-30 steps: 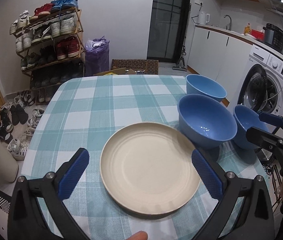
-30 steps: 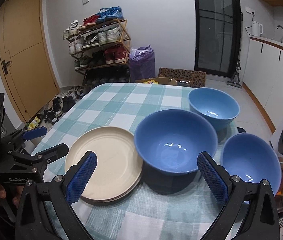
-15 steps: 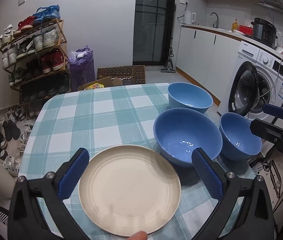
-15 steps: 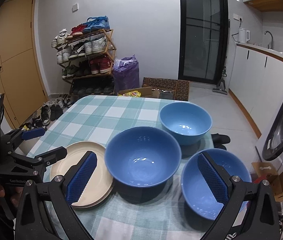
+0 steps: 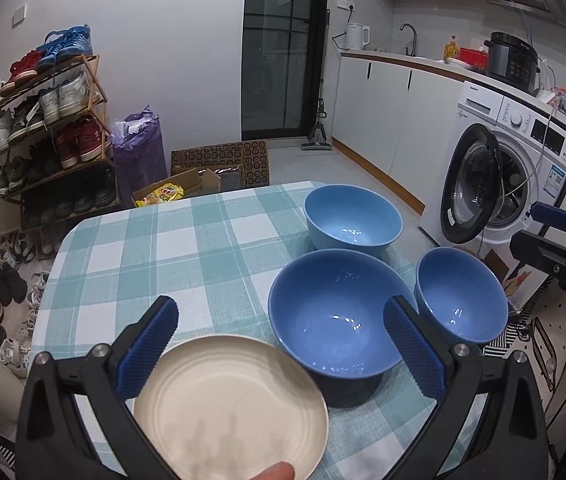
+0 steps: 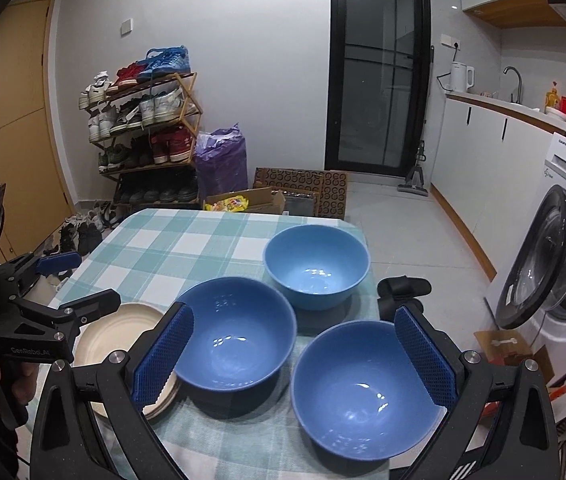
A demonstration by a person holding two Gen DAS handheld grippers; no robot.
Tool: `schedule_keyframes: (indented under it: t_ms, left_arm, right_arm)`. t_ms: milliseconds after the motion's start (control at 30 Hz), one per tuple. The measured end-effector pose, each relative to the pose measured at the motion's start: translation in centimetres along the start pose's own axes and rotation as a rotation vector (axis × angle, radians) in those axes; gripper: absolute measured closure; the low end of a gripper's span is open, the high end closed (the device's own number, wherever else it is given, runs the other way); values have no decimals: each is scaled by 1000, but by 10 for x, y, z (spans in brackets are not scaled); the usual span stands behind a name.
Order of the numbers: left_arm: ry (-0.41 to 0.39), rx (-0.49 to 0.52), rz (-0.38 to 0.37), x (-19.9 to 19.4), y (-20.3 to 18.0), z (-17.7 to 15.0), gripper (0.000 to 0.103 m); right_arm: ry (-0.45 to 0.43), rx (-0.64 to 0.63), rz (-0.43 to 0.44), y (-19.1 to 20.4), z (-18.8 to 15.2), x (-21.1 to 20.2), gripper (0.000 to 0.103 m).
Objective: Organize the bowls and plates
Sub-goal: 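Withdraw both tools from the plate stack and move toward the blue bowls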
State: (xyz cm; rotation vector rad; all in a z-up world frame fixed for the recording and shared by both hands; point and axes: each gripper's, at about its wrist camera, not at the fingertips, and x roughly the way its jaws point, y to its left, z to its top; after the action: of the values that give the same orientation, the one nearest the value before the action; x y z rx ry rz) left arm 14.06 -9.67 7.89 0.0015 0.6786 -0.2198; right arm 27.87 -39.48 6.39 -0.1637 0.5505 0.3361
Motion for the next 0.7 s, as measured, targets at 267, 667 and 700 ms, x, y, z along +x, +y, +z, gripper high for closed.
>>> schedule_keyframes:
  t_ms: [267, 667, 700]
  left_arm:
    - [5, 7, 1, 14, -3, 17, 0]
    - [32, 12, 12, 48, -1, 40, 0]
    - [36, 12, 11, 52, -2, 42, 0]
  right_arm:
    - [7, 18, -18, -25, 15, 4, 1]
    - [27, 47, -36, -51, 40, 30, 1]
    - [30, 51, -37, -53, 41, 33, 1]
